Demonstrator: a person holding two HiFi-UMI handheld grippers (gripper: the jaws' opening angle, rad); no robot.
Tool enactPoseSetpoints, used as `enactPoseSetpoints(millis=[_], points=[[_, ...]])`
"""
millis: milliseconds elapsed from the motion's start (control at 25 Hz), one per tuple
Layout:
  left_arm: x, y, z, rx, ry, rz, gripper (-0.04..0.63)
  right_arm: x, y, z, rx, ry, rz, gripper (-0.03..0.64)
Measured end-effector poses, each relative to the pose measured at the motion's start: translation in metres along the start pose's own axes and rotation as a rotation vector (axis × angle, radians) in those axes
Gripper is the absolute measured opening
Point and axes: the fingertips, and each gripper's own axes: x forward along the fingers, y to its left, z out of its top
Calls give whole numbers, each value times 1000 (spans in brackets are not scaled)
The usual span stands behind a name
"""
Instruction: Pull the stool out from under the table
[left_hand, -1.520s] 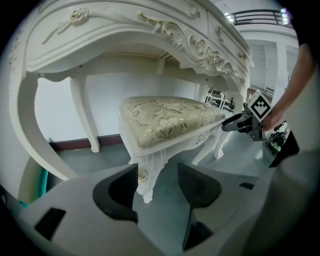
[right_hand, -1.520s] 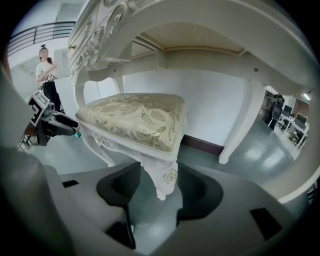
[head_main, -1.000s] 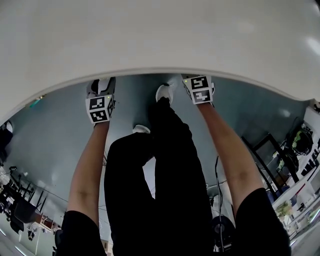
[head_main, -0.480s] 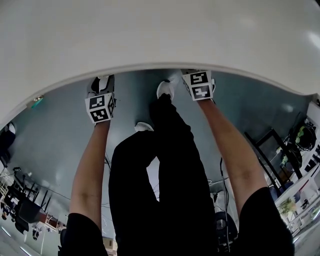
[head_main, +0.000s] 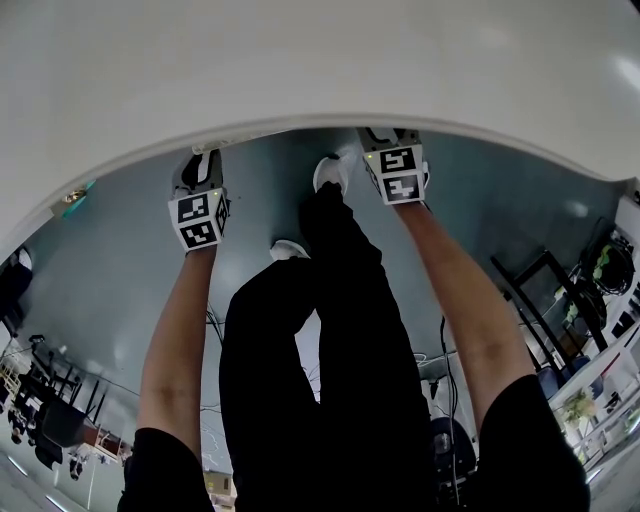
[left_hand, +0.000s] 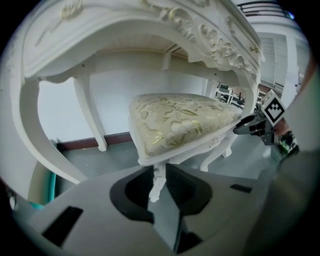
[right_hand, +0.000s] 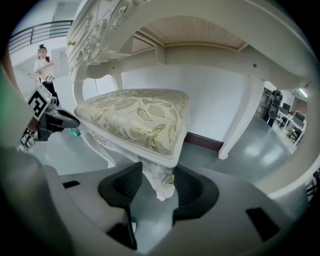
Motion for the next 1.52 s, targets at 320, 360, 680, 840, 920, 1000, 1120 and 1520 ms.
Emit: enactPoseSetpoints(millis=[320,360,680,840,920,1000,1120,1520], points=[[18,-94,19,-41,-5,-209,87,-6,31,-11,13,35,17,173],[18,-85,13,-93,8,-180,91,-5,30,-11,25,41,10,175],[-2,15,-27,-164,83,80,243,-11,24,-10,15,40,-2,211],[14,34,-23,-113,103,62,298,-10,24,-12,30,37,-5,224],[21,33,-18,-48,113,30,302,-9,25,-9,4,29,8,224],[21,33,-15,-10,106,24,300,-9,27,-8,-31,23,21,216],[20,29,-15,-14,123,21,290,-11,27,-10,-42,26,29,193],[9,19,-22,-27,167,-6,278,-16,25,-11,-42,48,55,176]])
